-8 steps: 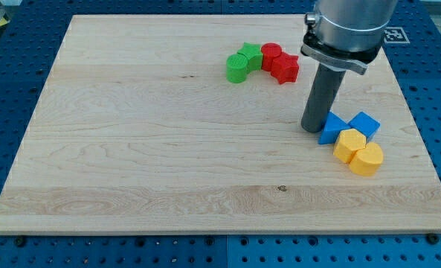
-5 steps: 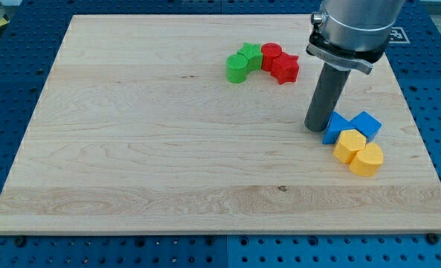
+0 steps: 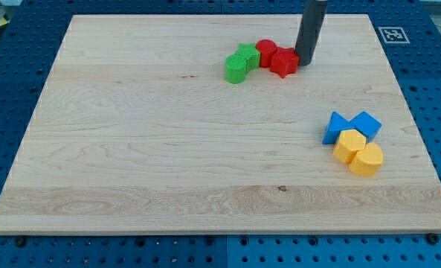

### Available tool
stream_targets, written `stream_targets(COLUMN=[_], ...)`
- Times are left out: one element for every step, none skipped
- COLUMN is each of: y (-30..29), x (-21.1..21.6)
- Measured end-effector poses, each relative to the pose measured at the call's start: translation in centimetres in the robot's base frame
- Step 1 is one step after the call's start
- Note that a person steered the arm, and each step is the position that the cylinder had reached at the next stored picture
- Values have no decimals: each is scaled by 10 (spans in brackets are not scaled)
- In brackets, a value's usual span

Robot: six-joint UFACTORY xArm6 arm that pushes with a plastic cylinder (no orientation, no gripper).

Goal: Drag red star into green circle

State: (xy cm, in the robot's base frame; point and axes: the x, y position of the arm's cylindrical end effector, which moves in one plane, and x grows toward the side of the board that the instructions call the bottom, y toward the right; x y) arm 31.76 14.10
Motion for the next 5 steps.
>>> stream_targets(y=[-20,-47,-74,-79,-43], x=[-2,12,20,19,-3])
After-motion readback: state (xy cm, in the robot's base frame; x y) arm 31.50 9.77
